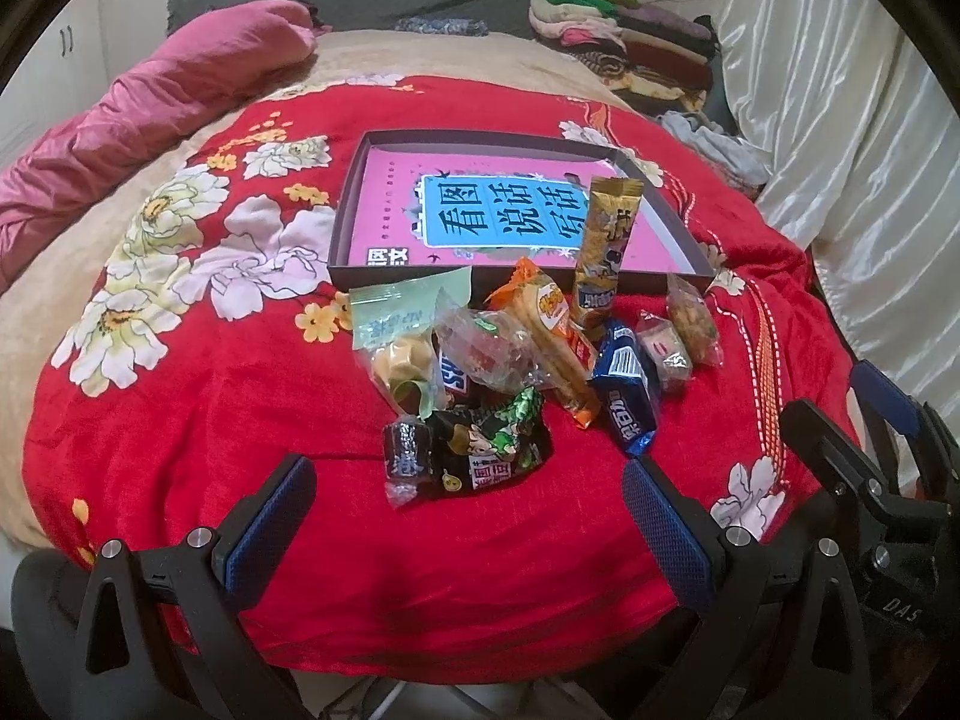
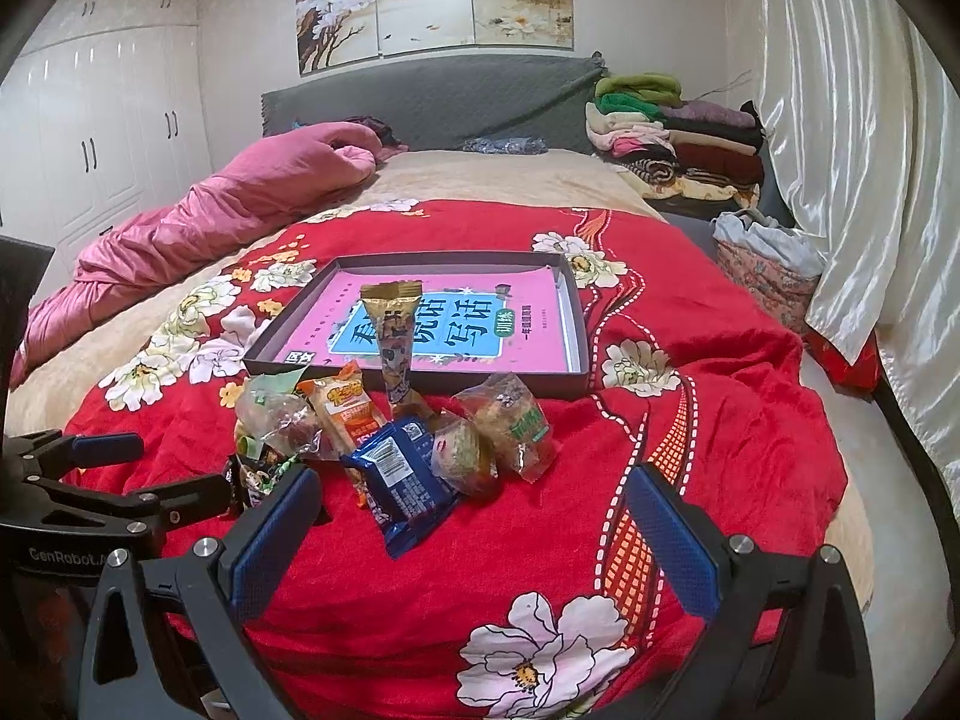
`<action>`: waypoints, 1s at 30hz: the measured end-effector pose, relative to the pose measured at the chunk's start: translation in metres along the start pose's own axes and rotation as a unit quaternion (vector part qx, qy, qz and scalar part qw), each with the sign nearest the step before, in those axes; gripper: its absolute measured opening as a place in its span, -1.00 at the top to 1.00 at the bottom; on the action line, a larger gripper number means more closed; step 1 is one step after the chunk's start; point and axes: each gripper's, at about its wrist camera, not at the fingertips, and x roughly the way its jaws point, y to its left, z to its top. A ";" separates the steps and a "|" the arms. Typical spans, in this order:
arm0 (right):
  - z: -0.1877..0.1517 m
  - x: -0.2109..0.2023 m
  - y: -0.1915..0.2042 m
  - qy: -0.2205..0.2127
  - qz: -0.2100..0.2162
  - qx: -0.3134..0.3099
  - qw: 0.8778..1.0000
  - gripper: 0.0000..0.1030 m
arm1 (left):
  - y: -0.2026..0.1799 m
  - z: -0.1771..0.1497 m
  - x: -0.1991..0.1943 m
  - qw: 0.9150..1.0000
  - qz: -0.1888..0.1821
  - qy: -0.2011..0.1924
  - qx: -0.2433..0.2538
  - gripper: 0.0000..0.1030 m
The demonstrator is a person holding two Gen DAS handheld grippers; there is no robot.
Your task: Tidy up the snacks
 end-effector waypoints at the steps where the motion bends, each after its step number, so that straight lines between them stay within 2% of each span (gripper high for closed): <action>1: 0.000 0.000 0.000 0.000 0.000 0.000 1.000 -0.99 | 0.001 0.000 0.001 1.000 -0.001 0.001 -0.001 -0.97; 9: -0.001 0.004 -0.001 0.005 0.004 0.003 1.000 -0.99 | 0.007 -0.002 0.011 1.000 -0.008 0.019 -0.013 -0.97; 17: -0.003 0.017 -0.009 0.017 0.005 0.018 1.000 -0.99 | 0.023 -0.005 0.034 0.997 -0.018 0.056 -0.054 -0.97; 30: 0.000 0.040 -0.020 0.022 -0.006 0.019 1.000 -0.99 | 0.011 0.000 0.064 0.996 -0.015 0.071 -0.059 -0.97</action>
